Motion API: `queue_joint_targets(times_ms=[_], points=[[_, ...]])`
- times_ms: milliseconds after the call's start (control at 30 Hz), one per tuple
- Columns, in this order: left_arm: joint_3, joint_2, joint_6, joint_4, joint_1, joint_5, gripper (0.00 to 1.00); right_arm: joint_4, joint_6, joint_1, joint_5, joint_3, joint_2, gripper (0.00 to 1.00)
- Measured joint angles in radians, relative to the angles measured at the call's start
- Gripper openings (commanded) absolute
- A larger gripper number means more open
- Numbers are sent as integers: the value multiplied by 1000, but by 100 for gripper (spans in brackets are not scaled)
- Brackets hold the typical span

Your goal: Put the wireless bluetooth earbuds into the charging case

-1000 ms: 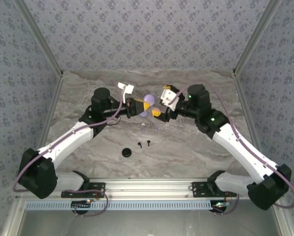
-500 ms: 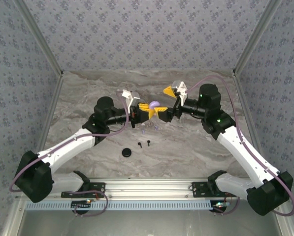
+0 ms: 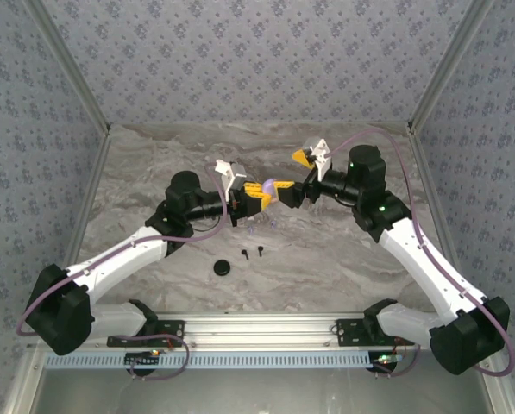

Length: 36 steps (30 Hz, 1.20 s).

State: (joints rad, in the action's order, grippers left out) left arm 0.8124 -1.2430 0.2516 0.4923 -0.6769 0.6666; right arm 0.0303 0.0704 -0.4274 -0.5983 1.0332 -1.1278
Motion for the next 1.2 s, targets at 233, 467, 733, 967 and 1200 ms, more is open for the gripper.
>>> queue_joint_targets(times_ms=[233,467,733,967,1200], points=[[0,0,-8,-10,0,-2,0,0,-4,23,-3,19,-28,100],[-3,0,-26,-23,-13,1,0,2,-15,34,-8,37,-76,100],[-13,20,-55,-24,-13,-26,0,16,-33,42,-15,55,-75,100],[-119,132,-105,-44,-13,-187,0,134,-63,55,61,89,-36,100],[-249,323,-166,-169,-13,-409,0,288,-104,64,77,114,-57,97]])
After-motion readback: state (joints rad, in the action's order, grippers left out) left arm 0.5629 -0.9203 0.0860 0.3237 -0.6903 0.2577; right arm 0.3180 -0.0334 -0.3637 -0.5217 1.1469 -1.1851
